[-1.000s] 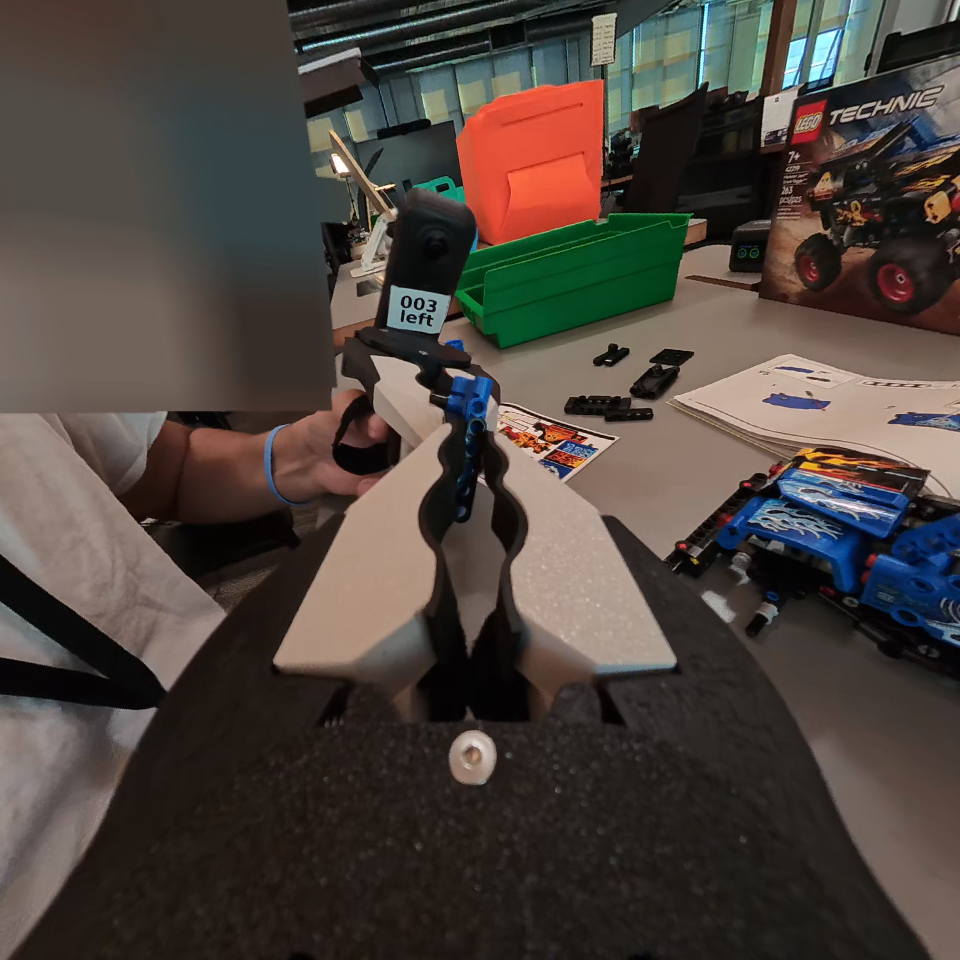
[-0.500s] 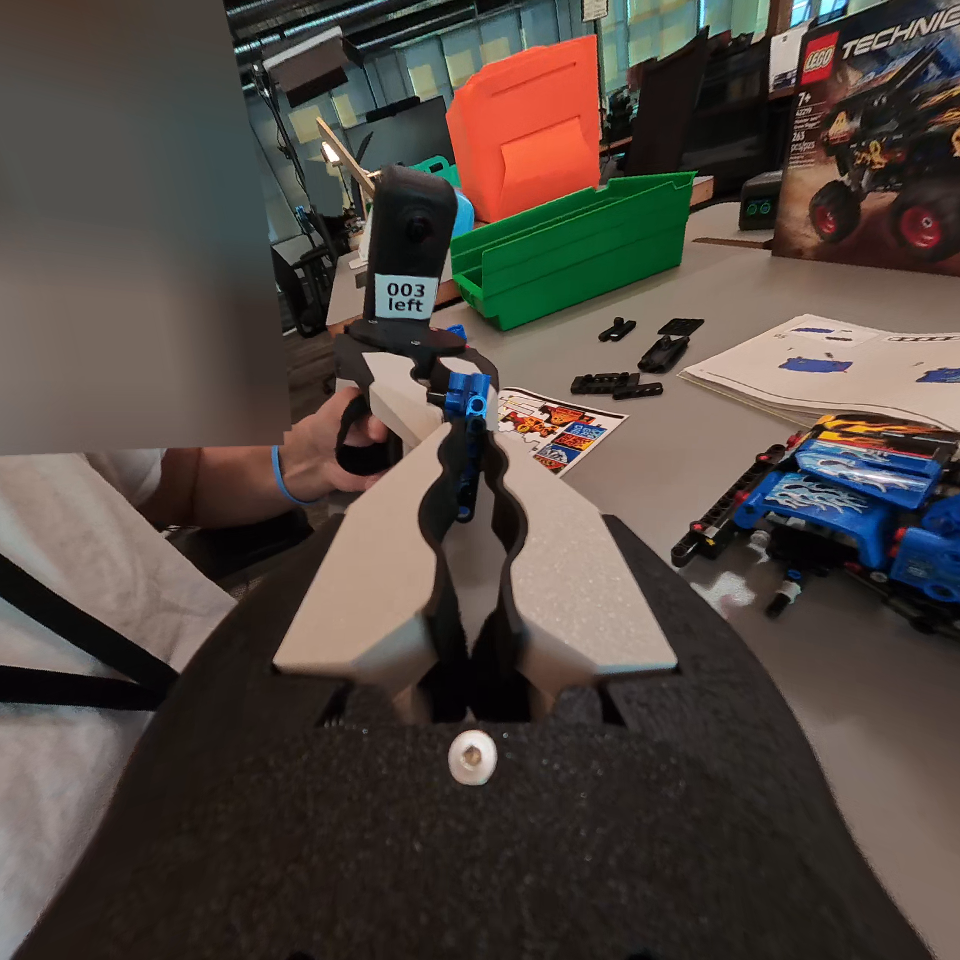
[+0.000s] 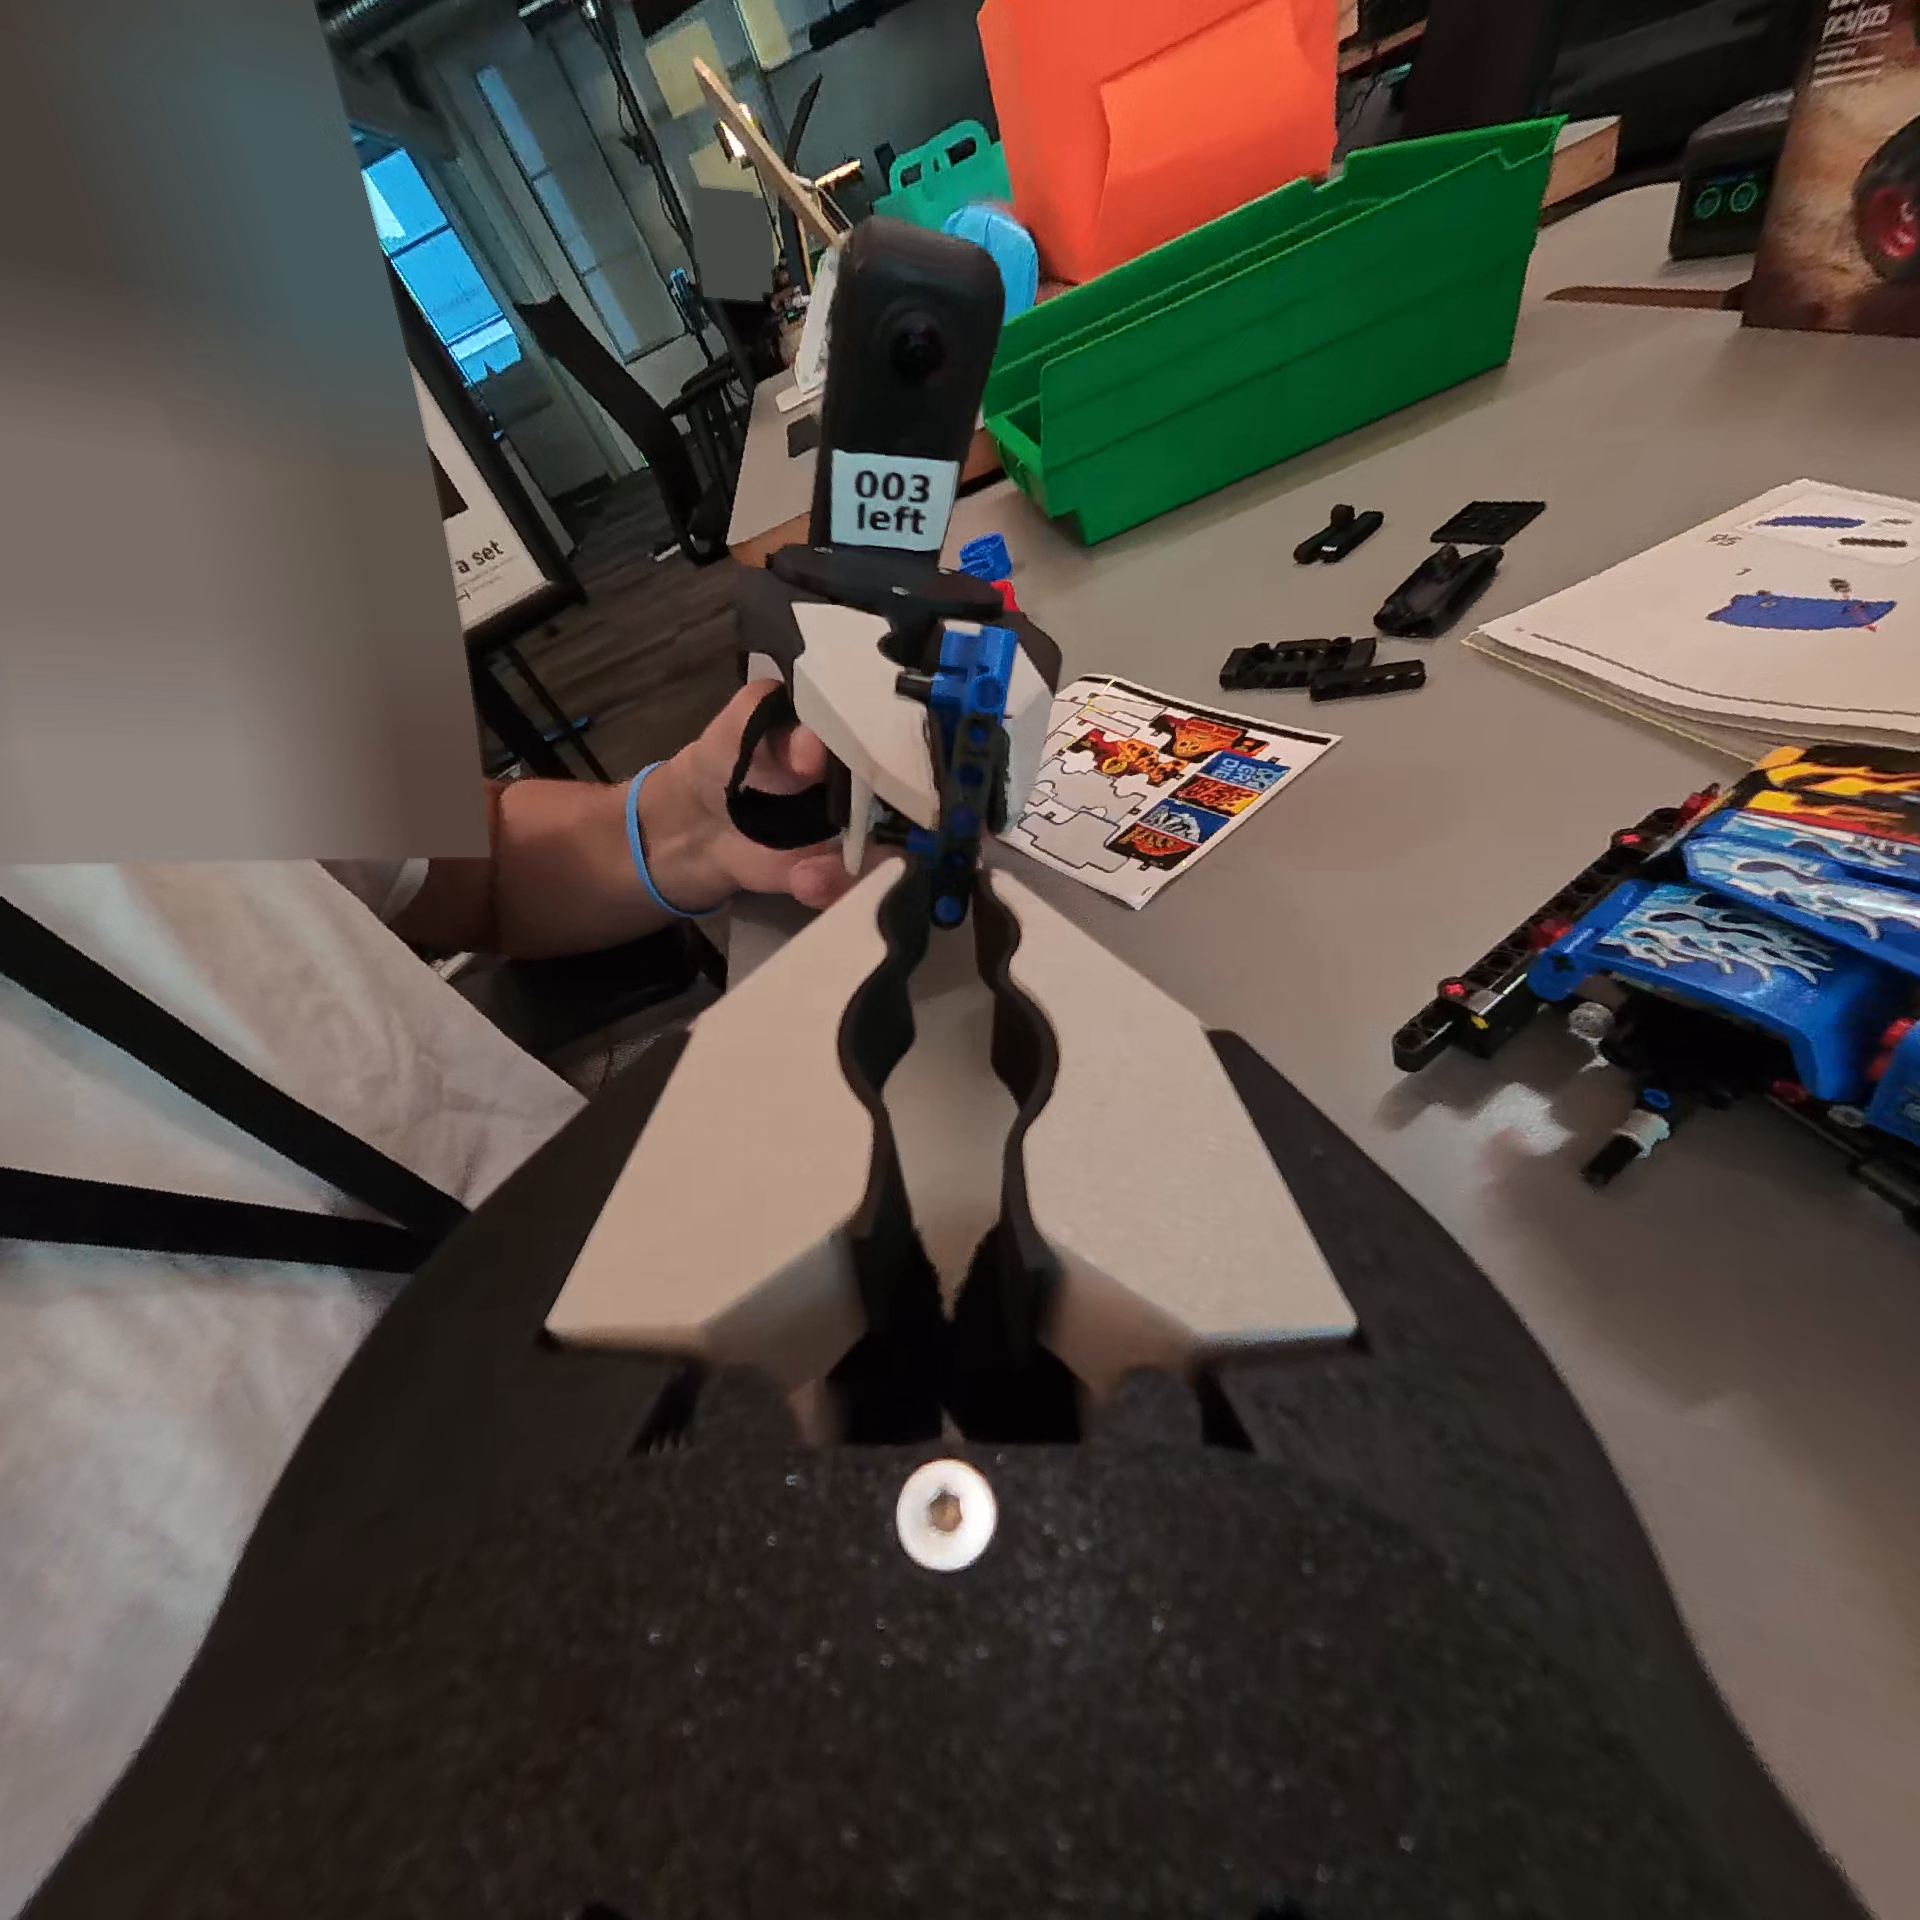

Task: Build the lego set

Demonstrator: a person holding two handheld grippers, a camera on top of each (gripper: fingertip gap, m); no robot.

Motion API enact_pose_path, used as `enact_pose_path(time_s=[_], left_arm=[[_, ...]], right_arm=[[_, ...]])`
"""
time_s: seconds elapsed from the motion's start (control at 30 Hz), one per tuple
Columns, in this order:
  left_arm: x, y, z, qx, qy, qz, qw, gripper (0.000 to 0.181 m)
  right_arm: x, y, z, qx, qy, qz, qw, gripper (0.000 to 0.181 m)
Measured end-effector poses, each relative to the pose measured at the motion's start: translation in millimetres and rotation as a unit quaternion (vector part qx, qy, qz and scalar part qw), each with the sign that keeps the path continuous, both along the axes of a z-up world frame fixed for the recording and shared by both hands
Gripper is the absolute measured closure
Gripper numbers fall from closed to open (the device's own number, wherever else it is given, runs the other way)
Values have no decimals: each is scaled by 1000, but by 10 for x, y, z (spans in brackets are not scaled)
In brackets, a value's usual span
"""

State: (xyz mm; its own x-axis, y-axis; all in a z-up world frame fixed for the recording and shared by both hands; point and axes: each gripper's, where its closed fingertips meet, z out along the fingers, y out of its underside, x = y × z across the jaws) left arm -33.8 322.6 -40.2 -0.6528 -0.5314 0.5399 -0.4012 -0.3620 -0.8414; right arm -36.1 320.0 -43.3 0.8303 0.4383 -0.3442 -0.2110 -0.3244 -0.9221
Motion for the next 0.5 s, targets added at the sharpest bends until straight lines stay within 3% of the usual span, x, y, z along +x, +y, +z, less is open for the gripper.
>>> enact_pose_path(time_s=[0.17, 0.3, 0.5], left_arm=[[22, 10, 27, -4, -7, 11, 1000, 173], [7, -14, 55, -22, -7, 2, 1000, 171], [8, -23, 18, -3, -9, 9, 1000, 173]], right_arm=[[27, 15, 12, 1, 16, -12, 1000, 175], [32, 16, 60, 3, 111, 0, 994, 175], [23, 10, 50, 9, 92, -6, 996, 175]])
